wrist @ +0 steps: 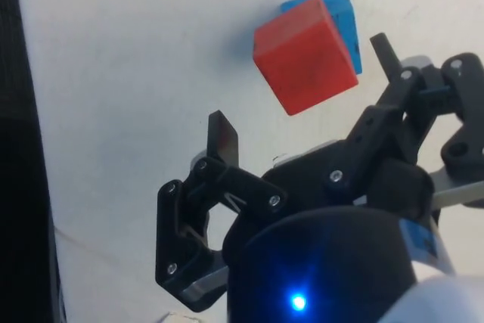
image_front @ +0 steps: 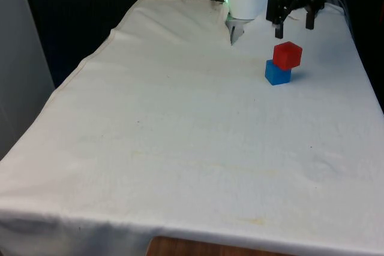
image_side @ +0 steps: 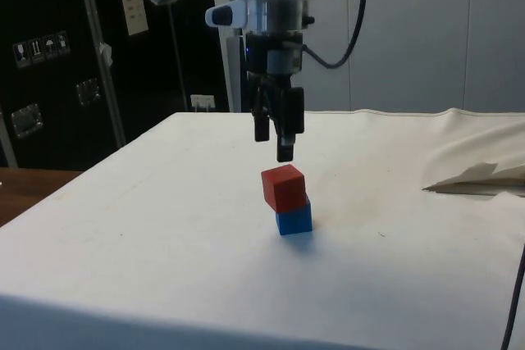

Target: Stack the two cubes.

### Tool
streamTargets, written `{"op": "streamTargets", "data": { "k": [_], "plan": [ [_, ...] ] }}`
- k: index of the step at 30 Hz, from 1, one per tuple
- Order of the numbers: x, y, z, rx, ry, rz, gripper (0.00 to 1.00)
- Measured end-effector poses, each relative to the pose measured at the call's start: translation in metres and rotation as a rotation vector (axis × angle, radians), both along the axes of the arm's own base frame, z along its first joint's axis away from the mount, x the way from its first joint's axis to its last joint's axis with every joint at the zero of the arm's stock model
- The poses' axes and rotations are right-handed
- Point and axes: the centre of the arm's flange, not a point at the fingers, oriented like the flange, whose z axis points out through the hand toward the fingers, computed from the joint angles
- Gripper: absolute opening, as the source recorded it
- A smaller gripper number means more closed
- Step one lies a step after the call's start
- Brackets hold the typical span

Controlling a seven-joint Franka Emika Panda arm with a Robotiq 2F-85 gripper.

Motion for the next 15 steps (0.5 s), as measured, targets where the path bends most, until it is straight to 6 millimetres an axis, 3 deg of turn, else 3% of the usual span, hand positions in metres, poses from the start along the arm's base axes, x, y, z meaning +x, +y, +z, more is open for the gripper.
{"op": "streamTargets", "data": {
  "k": [15],
  "plan": [
    [0.014, -0.010, 0.017, 0.027, -0.036, -0.061, 1.00]
  ]
}}
